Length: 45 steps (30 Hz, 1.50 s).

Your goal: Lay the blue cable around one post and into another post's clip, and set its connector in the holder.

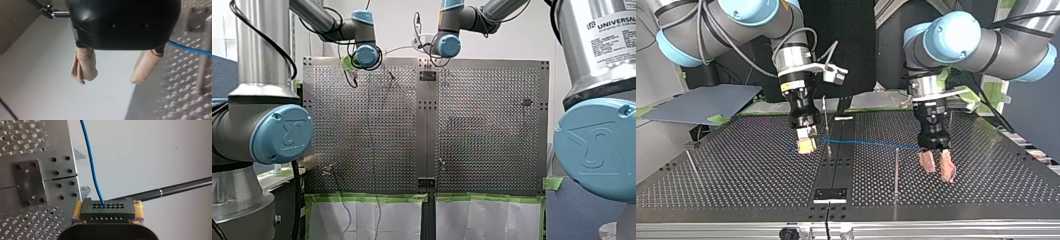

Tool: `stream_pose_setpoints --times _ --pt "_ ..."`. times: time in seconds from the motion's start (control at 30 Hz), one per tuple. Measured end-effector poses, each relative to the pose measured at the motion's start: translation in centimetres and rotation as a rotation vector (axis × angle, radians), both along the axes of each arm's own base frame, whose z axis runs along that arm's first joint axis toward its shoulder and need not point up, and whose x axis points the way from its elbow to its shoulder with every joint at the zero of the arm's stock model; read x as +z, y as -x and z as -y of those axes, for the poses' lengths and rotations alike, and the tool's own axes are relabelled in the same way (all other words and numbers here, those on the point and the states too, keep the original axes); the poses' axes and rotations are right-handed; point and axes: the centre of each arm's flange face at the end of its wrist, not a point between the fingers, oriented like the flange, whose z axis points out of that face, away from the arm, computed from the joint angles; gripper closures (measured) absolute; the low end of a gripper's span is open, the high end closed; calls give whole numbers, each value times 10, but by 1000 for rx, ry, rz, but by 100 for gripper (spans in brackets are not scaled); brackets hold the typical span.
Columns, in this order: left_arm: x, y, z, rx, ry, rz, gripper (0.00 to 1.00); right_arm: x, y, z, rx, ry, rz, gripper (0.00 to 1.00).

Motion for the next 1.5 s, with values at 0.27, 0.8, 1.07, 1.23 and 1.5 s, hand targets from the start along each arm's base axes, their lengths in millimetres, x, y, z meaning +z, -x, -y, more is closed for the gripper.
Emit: stream_pose_setpoints --times 0.27,0.8,1.07,1.23,1.5 --pt "-4 -40 -19 -9 -18 -9 0 -5 -12 21 4 -10 -9 100" --pt "-56 -82 -26 -39 -55 -97 0 -22 -12 70 -44 -34 -10 100" --pt "-93 -97 -23 -52 -69 -161 0 -50 -3 95 -76 -79 -40 100" --pt "-100 -97 -23 -53 -69 -172 0 -80 2 114 -96 -133 -70 100" --pt "-122 -96 -21 -57 -63 -187 0 -135 16 135 -132 -230 -144 100"
